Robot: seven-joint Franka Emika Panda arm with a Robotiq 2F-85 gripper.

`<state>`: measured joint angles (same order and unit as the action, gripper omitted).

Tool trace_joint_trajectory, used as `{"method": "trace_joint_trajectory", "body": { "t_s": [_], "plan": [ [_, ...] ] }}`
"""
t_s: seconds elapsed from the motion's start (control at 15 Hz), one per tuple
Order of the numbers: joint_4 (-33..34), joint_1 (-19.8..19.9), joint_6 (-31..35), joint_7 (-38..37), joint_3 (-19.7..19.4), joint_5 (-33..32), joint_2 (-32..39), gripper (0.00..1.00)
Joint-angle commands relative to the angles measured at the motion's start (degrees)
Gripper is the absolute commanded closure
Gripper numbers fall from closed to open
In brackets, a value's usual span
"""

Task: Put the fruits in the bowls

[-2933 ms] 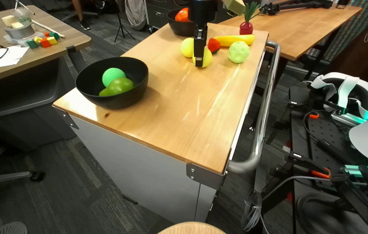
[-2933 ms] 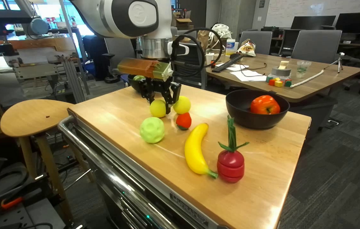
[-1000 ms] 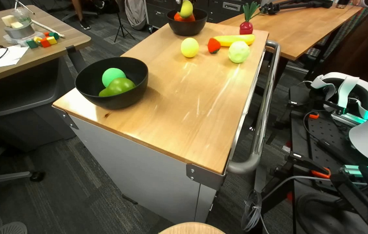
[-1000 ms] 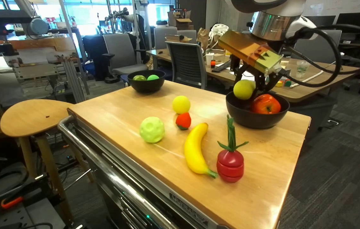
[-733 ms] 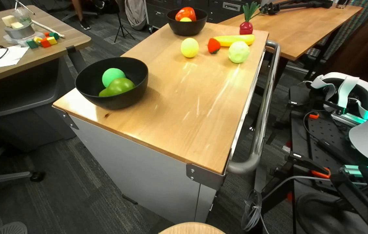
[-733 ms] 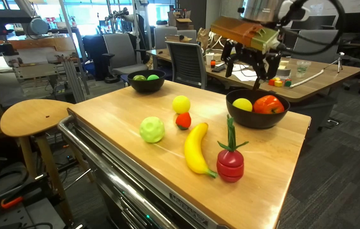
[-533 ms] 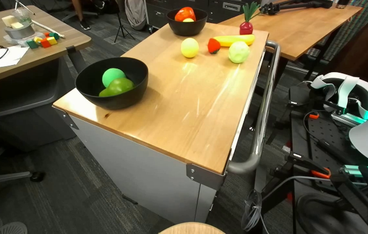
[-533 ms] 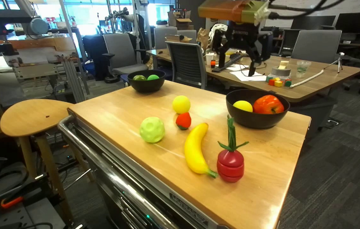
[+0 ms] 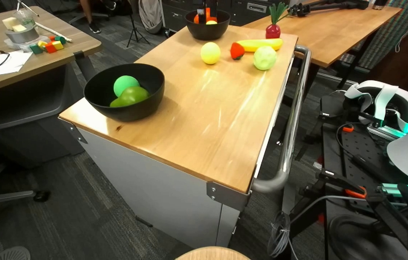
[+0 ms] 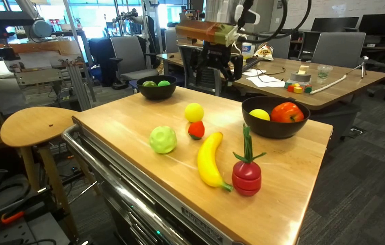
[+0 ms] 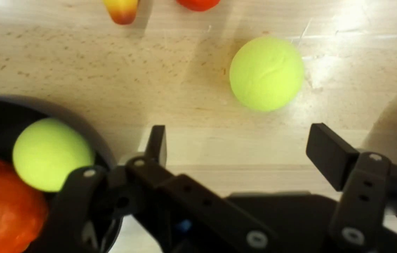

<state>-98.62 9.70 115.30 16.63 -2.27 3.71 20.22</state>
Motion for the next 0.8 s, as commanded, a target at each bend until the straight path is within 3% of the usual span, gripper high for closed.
{"method": "trace_joint_trajectory", "body": {
  "t_s": [0.0, 0.47, 0.53, 0.6, 0.73],
  "plan": [
    [-3.57, -0.12, 2.73, 1.96, 0.82, 1.73, 0.52, 0.00],
    [-6.33, 0.38, 2.01, 6.32, 3.35, 8.45, 1.26, 0.00],
    [-6.56, 0.20, 2.14, 6.58, 3.40, 8.58, 1.33, 0.06],
    [-6.69, 0.00, 2.06, 6.40, 3.36, 8.33, 1.37, 0.26],
    [-6.89, -0.13, 1.88, 6.02, 3.40, 8.10, 1.17, 0.42]
  ]
}}
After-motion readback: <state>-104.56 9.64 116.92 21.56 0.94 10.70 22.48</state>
